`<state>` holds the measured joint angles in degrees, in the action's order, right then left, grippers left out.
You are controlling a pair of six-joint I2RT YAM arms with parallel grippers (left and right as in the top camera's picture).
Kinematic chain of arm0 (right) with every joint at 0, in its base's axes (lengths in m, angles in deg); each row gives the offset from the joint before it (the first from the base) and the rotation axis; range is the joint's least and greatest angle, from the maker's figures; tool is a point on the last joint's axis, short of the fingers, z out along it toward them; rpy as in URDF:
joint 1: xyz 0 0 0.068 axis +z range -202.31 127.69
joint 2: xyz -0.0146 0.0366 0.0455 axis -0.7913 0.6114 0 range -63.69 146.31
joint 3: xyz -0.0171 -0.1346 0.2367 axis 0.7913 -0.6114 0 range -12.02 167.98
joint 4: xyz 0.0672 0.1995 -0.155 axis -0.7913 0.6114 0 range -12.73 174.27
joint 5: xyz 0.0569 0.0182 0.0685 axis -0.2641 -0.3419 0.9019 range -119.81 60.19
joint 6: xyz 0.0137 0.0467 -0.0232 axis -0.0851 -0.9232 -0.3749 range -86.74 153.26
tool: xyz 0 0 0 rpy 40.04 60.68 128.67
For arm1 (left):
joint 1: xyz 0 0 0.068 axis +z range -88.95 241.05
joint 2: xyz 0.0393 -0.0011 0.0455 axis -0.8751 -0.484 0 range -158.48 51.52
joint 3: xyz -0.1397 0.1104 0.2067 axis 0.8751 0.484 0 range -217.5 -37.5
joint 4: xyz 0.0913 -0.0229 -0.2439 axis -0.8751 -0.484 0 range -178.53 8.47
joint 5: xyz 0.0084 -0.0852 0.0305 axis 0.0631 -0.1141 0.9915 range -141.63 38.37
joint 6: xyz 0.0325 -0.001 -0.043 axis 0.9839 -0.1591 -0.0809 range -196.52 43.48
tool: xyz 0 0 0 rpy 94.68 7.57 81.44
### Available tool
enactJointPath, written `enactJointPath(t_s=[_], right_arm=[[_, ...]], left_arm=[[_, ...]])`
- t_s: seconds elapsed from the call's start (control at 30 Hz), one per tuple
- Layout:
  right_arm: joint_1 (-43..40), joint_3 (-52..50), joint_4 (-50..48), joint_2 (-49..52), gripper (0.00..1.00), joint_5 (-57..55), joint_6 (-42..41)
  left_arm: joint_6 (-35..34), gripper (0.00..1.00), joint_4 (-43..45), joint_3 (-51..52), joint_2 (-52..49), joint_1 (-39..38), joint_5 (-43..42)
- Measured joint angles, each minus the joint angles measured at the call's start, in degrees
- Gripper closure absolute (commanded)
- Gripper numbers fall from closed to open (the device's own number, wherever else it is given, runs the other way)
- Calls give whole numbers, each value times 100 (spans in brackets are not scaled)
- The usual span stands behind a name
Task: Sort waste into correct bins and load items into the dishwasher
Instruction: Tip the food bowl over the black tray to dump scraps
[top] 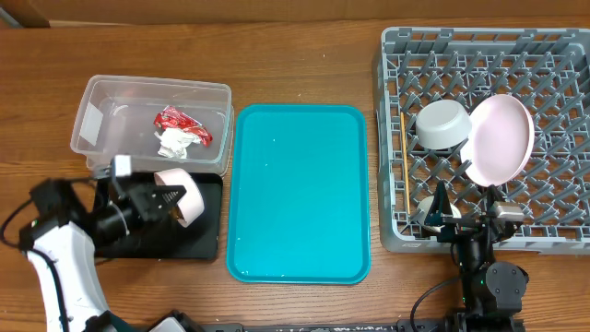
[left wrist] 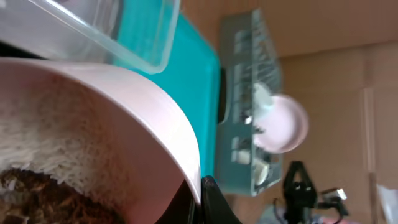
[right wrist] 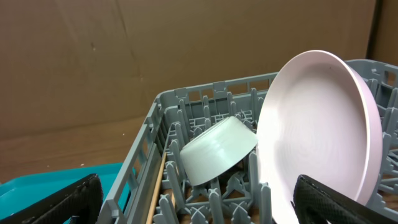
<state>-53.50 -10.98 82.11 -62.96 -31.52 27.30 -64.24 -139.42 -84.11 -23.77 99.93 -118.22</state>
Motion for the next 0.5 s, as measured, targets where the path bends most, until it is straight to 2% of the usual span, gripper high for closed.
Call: enactJointPath(t_s=[0.23,0.5], right_arm=[[-2,0,-2,0,0,-2,-2],[0,0,-4,0,0,0,-2]], left_arm=[[621,96,691,767,-444,922,-1139],[785,96,925,946,-1215,992,-1993]])
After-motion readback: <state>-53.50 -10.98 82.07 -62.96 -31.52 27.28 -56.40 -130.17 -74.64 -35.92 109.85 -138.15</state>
